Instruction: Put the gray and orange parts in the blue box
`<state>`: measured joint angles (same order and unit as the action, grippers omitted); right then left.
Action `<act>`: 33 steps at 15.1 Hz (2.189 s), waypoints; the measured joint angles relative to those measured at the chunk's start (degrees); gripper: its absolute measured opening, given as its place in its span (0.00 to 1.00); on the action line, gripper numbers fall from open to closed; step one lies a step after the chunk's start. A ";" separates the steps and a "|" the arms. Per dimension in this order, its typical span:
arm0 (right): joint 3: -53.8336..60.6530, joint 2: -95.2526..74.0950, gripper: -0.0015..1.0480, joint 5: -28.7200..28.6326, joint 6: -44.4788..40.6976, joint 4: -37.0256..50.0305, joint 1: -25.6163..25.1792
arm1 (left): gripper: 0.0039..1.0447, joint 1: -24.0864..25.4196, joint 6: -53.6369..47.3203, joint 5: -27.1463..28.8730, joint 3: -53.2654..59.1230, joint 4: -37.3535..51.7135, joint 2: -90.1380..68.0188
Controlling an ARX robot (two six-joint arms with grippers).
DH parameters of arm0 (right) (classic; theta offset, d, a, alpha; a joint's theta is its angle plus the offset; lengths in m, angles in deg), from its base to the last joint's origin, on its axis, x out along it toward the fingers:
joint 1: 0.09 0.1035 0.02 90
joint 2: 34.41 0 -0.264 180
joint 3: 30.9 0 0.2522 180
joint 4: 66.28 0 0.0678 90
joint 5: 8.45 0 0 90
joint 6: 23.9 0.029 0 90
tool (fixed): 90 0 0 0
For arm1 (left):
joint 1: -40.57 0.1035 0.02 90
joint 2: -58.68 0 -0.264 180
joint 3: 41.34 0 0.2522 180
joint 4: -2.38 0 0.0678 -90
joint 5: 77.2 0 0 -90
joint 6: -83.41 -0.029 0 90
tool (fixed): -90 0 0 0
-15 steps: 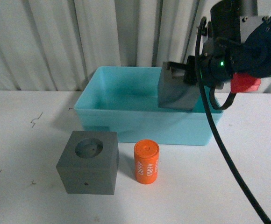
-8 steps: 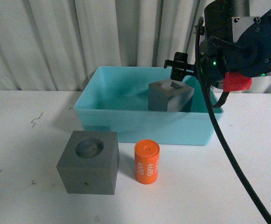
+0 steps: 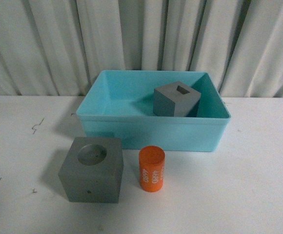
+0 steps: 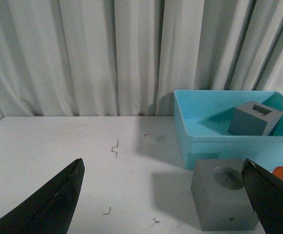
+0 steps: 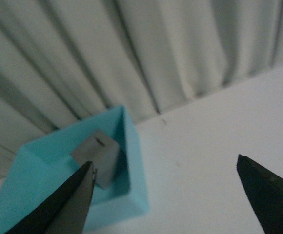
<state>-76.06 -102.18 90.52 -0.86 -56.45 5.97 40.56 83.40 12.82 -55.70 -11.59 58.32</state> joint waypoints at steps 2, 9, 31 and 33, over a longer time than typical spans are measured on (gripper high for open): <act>10.05 4.04 0.61 -4.22 -15.23 17.51 -0.77 | 0.94 0.04 0.00 0.04 0.00 -0.02 0.00; 24.85 21.97 0.02 -8.79 -22.67 15.21 -6.08 | 0.94 0.04 0.00 0.02 0.00 -0.02 0.00; 30.73 56.02 0.02 -8.79 -22.71 -11.78 -6.08 | 0.94 0.04 0.00 0.02 0.00 0.00 0.00; 30.73 57.90 0.02 -8.79 -22.71 -13.77 -6.08 | 0.94 0.04 0.00 0.02 0.00 0.00 0.00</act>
<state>-45.33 -44.28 81.73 -23.57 -70.22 -0.11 40.60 83.40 12.84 -55.70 -11.59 58.32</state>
